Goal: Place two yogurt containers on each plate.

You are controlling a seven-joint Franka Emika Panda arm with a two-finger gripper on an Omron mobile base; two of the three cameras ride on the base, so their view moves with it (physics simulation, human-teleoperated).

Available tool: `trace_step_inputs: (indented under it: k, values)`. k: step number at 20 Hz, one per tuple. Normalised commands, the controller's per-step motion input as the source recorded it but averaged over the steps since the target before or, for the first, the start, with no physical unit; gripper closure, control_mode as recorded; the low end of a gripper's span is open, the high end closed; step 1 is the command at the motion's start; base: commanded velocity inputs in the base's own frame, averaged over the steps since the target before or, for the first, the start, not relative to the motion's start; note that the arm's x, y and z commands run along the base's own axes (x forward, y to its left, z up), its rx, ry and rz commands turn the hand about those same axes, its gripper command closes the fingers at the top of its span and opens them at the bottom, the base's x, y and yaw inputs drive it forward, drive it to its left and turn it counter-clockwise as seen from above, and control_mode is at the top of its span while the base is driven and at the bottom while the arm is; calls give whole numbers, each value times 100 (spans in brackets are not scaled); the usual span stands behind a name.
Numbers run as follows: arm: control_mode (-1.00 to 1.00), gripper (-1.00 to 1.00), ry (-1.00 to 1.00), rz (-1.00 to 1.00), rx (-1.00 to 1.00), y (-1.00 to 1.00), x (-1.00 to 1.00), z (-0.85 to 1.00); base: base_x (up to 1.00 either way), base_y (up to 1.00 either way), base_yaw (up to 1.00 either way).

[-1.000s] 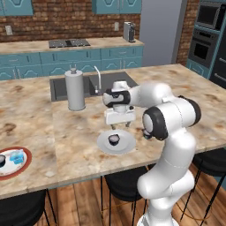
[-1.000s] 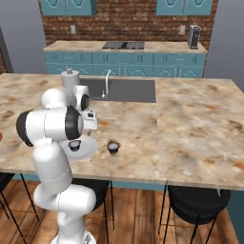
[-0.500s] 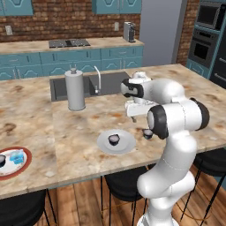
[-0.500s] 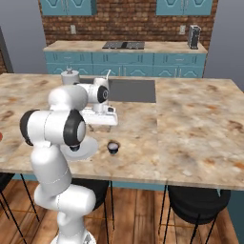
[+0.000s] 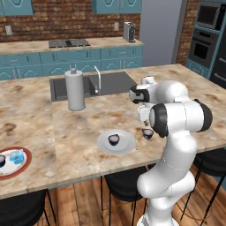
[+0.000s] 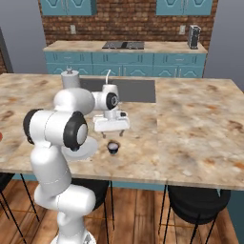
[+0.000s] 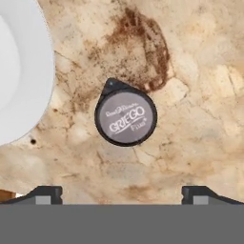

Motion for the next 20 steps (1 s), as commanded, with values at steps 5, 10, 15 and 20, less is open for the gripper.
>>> trace_step_inputs:
  k: [5, 10, 15, 20]
  values:
    - [-100, -100, -1, 13, 1, -4, 16, -30, 0, 0, 0]
    - [-100, -100, -6, 8, 17, -1, 0, -42, 0, 0, 0]
    - [-100, -100, -6, 5, 14, 0, 18, -14, 0, 0, 0]
    - [-100, -100, -1, 0, 0, 0, 1, -22, 0, 0, 0]
